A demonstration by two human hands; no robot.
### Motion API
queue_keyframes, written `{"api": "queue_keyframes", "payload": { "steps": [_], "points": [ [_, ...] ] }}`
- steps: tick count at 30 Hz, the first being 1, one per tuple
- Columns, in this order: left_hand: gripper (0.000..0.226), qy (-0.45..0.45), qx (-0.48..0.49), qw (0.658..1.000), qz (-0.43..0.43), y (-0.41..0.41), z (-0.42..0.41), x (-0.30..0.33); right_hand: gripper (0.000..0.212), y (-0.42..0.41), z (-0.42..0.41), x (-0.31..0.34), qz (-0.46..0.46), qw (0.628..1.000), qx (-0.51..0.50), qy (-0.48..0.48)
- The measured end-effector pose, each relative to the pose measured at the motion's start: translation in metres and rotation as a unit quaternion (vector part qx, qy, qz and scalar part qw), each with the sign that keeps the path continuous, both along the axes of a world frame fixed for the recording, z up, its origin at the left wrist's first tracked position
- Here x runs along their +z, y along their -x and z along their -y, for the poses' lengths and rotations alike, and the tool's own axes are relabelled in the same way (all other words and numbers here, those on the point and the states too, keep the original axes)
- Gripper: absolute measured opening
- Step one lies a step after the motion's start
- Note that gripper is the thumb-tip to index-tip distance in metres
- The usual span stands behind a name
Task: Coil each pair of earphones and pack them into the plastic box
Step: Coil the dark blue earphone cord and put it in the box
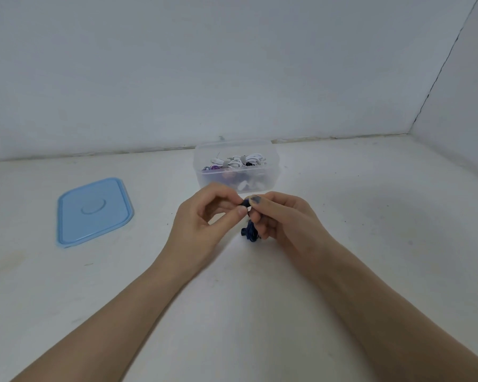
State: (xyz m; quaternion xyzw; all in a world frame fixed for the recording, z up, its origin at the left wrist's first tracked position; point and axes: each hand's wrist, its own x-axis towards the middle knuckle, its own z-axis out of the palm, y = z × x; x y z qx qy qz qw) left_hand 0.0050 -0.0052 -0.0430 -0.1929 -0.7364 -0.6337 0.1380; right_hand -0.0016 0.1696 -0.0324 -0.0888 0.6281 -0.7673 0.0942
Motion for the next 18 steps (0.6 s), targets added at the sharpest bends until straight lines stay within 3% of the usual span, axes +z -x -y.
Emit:
{"api": "queue_keyframes", "payload": {
  "steps": [6, 18],
  "points": [
    [0.017, 0.013, 0.033, 0.998, -0.043, -0.0025, -0.0007, 0.0008, 0.018, -0.001, 0.0087, 0.0004, 0.052, 0.995, 0.006, 0.08],
    [0.019, -0.047, -0.037, 0.998, 0.037, 0.0043, 0.0021, 0.0024, 0.029, 0.0023, 0.0087, -0.0019, 0.026, 0.996, 0.007, 0.08]
  ]
}}
